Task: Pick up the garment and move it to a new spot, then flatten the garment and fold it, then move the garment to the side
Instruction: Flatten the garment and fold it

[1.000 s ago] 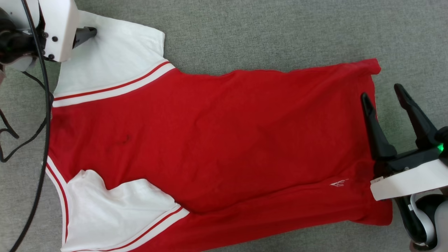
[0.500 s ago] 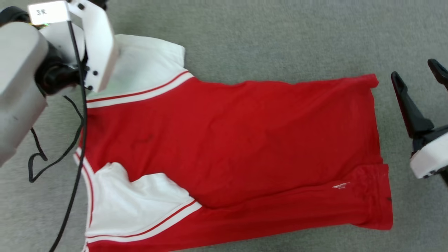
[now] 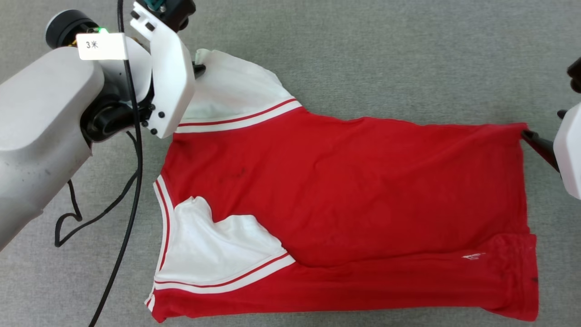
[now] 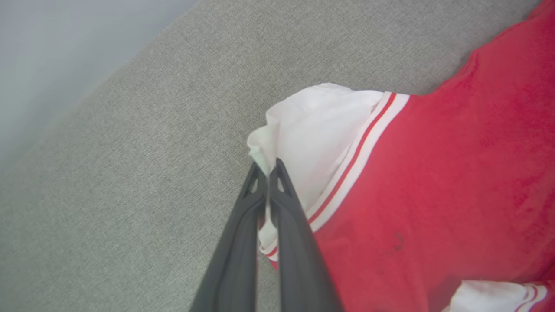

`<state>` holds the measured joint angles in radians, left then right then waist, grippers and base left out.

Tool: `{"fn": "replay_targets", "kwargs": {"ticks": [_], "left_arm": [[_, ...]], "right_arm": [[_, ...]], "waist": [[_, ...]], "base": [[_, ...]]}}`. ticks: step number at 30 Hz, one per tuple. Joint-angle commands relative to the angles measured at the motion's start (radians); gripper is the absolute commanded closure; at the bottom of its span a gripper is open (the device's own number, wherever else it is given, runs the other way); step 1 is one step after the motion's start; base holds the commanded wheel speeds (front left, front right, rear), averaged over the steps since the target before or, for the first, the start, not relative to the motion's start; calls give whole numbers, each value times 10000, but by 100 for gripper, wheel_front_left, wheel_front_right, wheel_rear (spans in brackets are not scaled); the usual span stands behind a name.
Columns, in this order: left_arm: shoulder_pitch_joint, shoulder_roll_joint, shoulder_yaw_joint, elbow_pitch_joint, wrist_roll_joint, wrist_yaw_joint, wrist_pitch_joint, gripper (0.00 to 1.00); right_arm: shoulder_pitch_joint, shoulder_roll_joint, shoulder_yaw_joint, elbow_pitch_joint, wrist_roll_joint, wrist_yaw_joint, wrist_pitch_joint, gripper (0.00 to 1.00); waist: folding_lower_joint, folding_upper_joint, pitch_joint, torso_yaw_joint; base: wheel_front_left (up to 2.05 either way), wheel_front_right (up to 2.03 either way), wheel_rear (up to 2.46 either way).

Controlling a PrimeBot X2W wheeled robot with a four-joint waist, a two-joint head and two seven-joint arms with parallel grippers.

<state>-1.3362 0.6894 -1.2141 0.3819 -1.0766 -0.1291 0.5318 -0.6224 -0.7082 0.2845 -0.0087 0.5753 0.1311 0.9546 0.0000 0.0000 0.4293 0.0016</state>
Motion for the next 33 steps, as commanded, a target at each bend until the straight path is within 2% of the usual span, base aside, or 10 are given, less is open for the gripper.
{"fn": "replay_targets", "kwargs": {"ticks": [1,8,16,17,18,26,33], "left_arm": [[-25,-16,-18,-44,63,-4,-81,100],[-322,-61,-117,-239,94,-4,-302,100],[-424,-113,-270,-146,91,-5,-591,100],[-407,-102,-271,-108,73,-5,-620,100],[-394,-84,-280,-71,59,-5,-673,100],[64,-1,-416,154,-12,-4,-1231,100],[1107,610,-498,-330,-108,4,-1724,100]], "right_arm": [[-183,28,96,214,76,-9,87,0],[-829,436,1020,1894,-151,-9,4,0],[-366,830,2257,3315,348,8,-647,0],[-388,811,2337,3371,384,8,-818,35],[-446,800,2338,3425,420,8,-1046,100],[-531,379,2212,3398,703,-9,-2770,100],[440,25,2132,2774,931,-9,-3805,100]], "waist": [[0,0,71,78],[0,0,487,331],[0,0,646,470],[0,0,609,463],[0,0,553,448],[0,0,-391,344],[0,0,-1402,246]], "base": [[0,0,0],[0,0,0],[0,0,0],[0,0,0],[0,0,0],[0,0,0],[0,0,0]]}}
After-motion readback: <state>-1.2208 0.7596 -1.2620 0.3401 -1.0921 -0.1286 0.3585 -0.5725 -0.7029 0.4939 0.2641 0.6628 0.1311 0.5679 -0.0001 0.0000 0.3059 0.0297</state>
